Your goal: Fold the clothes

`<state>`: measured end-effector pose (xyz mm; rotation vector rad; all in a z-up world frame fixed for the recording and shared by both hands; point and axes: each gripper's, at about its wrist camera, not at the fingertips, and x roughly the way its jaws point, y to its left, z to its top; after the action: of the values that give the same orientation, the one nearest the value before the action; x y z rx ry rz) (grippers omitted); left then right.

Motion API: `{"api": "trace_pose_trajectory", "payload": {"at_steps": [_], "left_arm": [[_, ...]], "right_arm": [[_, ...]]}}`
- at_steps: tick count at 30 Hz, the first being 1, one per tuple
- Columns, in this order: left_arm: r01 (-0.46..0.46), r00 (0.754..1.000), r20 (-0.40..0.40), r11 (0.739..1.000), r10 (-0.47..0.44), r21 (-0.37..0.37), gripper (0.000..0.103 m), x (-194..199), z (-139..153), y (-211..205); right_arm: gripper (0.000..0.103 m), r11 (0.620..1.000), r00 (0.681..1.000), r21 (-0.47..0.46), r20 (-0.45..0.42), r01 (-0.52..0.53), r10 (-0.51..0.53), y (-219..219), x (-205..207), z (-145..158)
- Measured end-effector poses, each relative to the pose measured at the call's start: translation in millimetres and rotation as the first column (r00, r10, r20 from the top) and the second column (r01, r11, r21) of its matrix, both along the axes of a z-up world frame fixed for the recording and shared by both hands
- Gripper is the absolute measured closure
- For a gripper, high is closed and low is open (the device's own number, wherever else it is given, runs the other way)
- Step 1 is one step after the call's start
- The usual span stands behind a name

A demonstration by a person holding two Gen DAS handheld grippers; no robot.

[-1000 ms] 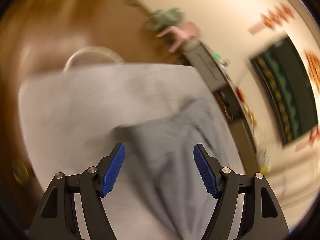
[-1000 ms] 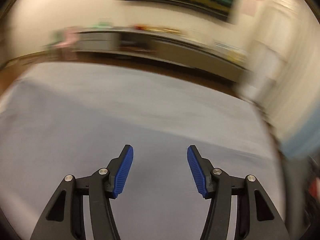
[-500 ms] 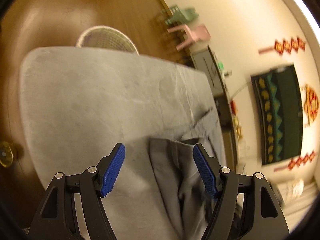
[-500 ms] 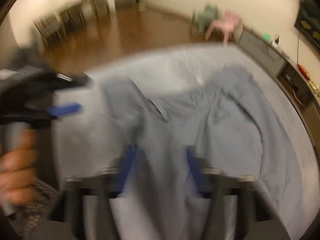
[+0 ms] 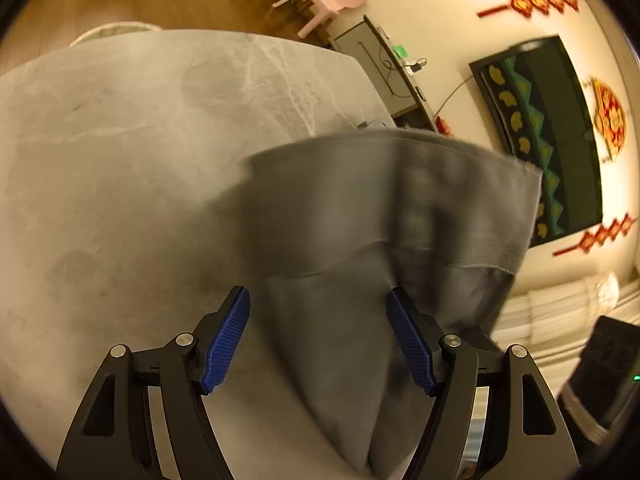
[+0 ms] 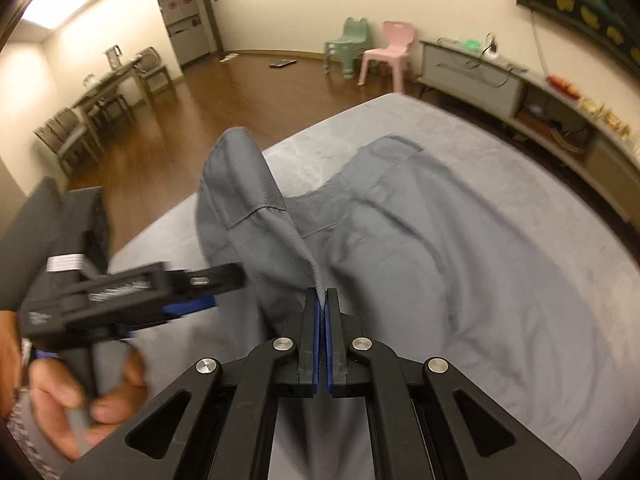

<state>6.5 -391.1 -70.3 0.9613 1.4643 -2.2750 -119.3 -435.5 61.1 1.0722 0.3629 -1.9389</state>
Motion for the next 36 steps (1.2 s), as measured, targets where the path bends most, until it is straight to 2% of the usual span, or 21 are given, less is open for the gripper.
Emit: {"api": "trace_pose_trajectory", "payload": {"at_steps": [1, 2, 3, 5, 6, 10, 12, 14, 16, 18, 20, 23, 26, 27, 28, 29, 31, 32, 33, 34, 36], "left_arm": [[-0.01, 1.0, 0.03, 0.999, 0.011, -0.031, 0.081, 1.1, -0.1, 0.6], [-0.018, 0.998, 0.054, 0.999, 0.021, -0.045, 0.098, 4.8, -0.6, 0.6], [-0.028, 0.997, 0.071, 0.998, 0.032, -0.061, 0.1, 10.1, 0.0, 1.2], [-0.04, 0.986, 0.158, 0.992, 0.058, -0.116, 0.101, 20.3, -4.7, 6.8], [-0.043, 0.98, 0.192, 0.994, 0.061, -0.096, 0.101, 22.7, -14.0, 6.4], [-0.061, 0.978, 0.197, 0.997, 0.07, -0.053, 0.1, 42.3, -15.3, 2.7], [-0.082, 0.98, 0.179, 0.997, 0.082, -0.012, 0.096, 56.4, -14.2, -1.7], [-0.138, 0.976, 0.162, 0.988, 0.148, -0.068, 0.089, 74.0, -0.3, -9.7], [-0.174, 0.973, 0.123, 0.973, 0.194, -0.154, 0.084, 83.8, 19.6, -11.7], [-0.135, 0.988, 0.041, 0.97, 0.146, -0.202, 0.067, 79.7, 39.6, -5.4], [-0.089, 0.996, -0.023, 0.965, 0.086, -0.247, 0.047, 72.2, 56.7, 2.3], [0.04, 0.998, 0.06, 0.946, -0.022, -0.322, 0.036, 28.6, 60.6, 23.3], [0.127, 0.974, 0.224, 0.904, -0.035, -0.408, 0.038, -14.5, 51.3, 35.7], [0.145, 0.967, 0.25, 0.901, -0.043, -0.41, 0.05, -18.6, 45.0, 38.4], [0.164, 0.96, 0.275, 0.897, -0.05, -0.411, 0.072, -22.8, 38.8, 41.1], [0.165, 0.961, 0.27, 0.906, -0.059, -0.389, 0.097, -22.1, 34.3, 39.4], [0.101, 0.987, 0.15, 0.967, -0.067, -0.234, 0.099, -2.7, 25.5, 18.4], [0.047, 0.997, 0.07, 0.996, -0.042, -0.074, 0.1, 12.9, 10.8, 0.6], [0.004, 1.0, -0.004, 0.996, -0.004, 0.092, 0.1, 28.4, -4.0, -17.3], [-0.019, 0.998, -0.049, 0.974, 0.031, 0.225, 0.1, 40.8, -18.2, -30.4], [-0.026, 0.997, -0.059, 0.942, 0.048, 0.334, 0.099, 52.9, -38.3, -39.4]], "right_arm": [[0.101, 1.0, 1.0, -0.02, 0.023, -0.013, 0.014, -1.2, -0.6, 1.7], [0.101, 0.999, 1.0, -0.037, 0.001, -0.02, 0.02, 0.3, 5.3, 6.6], [0.101, 0.998, 0.999, -0.053, -0.023, -0.027, 0.025, 1.9, 11.5, 11.7], [0.101, 0.993, 0.991, -0.086, -0.109, -0.084, 0.074, -0.8, 37.1, 26.6], [0.101, 0.988, 0.987, -0.095, -0.115, -0.123, 0.112, -3.4, 49.6, 27.7], [0.095, 0.941, 0.941, 0.023, -0.019, -0.337, 0.337, -30.9, 89.1, -11.3], [0.09, 0.948, 0.948, 0.016, -0.013, -0.317, 0.317, -26.1, 84.9, -17.9], [0.085, 0.967, 0.968, -0.104, 0.068, -0.232, 0.24, -7.5, 61.5, -9.6], [0.078, 0.976, 0.98, -0.14, 0.089, -0.165, 0.178, 7.3, 43.4, -4.7], [0.077, 0.98, 0.987, -0.172, 0.11, -0.097, 0.117, 21.8, 25.5, 0.1], [0.077, 0.992, 0.993, -0.108, 0.093, -0.067, 0.077, 23.9, 18.4, -10.5], [0.077, 0.998, 0.993, -0.043, 0.103, -0.056, 0.06, 18.8, 22.9, -32.8], [0.077, 0.998, 0.992, -0.028, 0.108, -0.056, 0.059, 30.7, 27.0, -43.4], [0.077, 0.998, 0.993, -0.025, 0.108, -0.05, 0.053, 38.1, 27.3, -45.2], [0.077, 0.999, 0.993, -0.021, 0.108, -0.044, 0.046, 45.4, 27.6, -46.9], [0.077, 0.999, 0.993, -0.017, 0.109, -0.038, 0.039, 52.8, 27.8, -48.6], [0.077, 1.0, 0.994, -0.01, 0.109, -0.025, 0.026, 67.5, 28.4, -52.1], [0.077, 1.0, 0.994, -0.007, 0.109, -0.019, 0.02, 74.8, 28.6, -53.9], [0.077, 1.0, 0.994, -0.003, 0.109, -0.013, 0.013, 82.1, 28.9, -55.6], [0.077, 1.0, 0.994, 0.001, 0.11, -0.007, 0.007, 89.5, 29.2, -57.3], [0.077, 1.0, 0.994, 0.008, 0.11, 0.005, -0.006, 104.2, 29.7, -60.8]]}}
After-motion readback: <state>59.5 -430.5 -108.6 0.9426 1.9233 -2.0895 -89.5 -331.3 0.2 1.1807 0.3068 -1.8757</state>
